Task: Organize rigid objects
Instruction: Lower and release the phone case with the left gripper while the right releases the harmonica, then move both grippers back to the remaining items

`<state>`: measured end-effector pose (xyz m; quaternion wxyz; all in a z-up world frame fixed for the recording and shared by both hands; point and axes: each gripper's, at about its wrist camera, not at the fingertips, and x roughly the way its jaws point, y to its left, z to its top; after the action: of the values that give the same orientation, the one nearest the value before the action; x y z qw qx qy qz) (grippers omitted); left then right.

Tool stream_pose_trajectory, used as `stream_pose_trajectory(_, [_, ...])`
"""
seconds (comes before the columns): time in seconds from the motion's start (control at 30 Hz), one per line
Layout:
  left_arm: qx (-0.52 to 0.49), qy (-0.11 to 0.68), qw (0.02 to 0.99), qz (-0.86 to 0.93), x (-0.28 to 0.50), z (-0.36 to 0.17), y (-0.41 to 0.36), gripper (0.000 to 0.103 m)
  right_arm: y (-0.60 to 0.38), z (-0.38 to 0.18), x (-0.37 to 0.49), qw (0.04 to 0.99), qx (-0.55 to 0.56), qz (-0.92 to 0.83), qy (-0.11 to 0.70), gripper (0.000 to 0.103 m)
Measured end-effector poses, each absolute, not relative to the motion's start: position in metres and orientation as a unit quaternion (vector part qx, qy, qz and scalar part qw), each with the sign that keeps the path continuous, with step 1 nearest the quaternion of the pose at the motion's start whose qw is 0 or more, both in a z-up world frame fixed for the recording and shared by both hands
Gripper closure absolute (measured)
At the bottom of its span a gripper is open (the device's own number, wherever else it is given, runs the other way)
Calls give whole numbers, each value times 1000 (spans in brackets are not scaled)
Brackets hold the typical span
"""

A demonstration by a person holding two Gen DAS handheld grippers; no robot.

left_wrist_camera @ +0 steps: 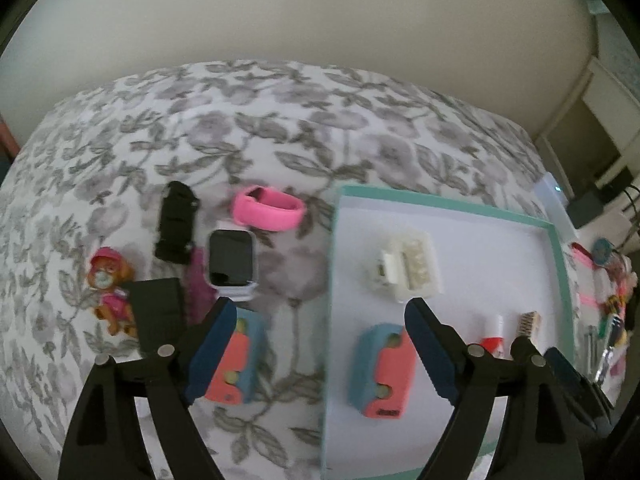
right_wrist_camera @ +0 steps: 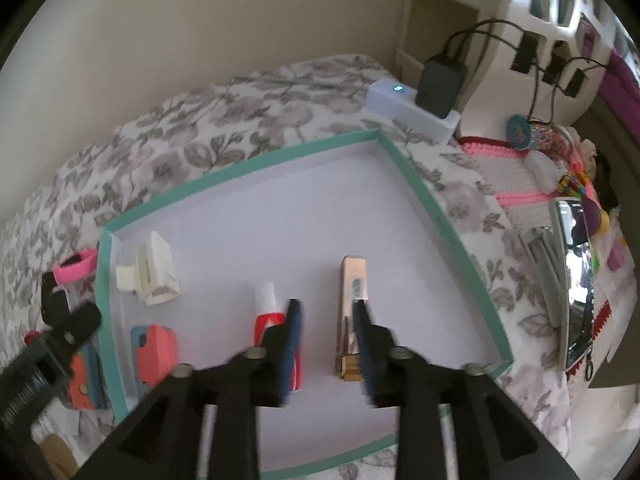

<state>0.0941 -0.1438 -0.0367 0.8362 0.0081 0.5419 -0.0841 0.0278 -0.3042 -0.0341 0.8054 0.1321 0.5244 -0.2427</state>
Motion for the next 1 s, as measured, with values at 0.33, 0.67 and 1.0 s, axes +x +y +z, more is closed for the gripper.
stream_pose_trajectory(0.33, [19, 544, 836, -70, 100, -40, -123, 16, -285, -40, 34, 811, 127, -209, 532, 26])
stream_pose_trajectory(0.67, [-10, 522, 852, -44, 107, -29, -84, 16, -264, -39, 40, 829, 130, -165, 518, 0])
stream_pose_trajectory(1.0, [-34, 488, 872, 11, 107, 9, -9, 0, -210, -13, 52, 860, 136, -81, 485, 0])
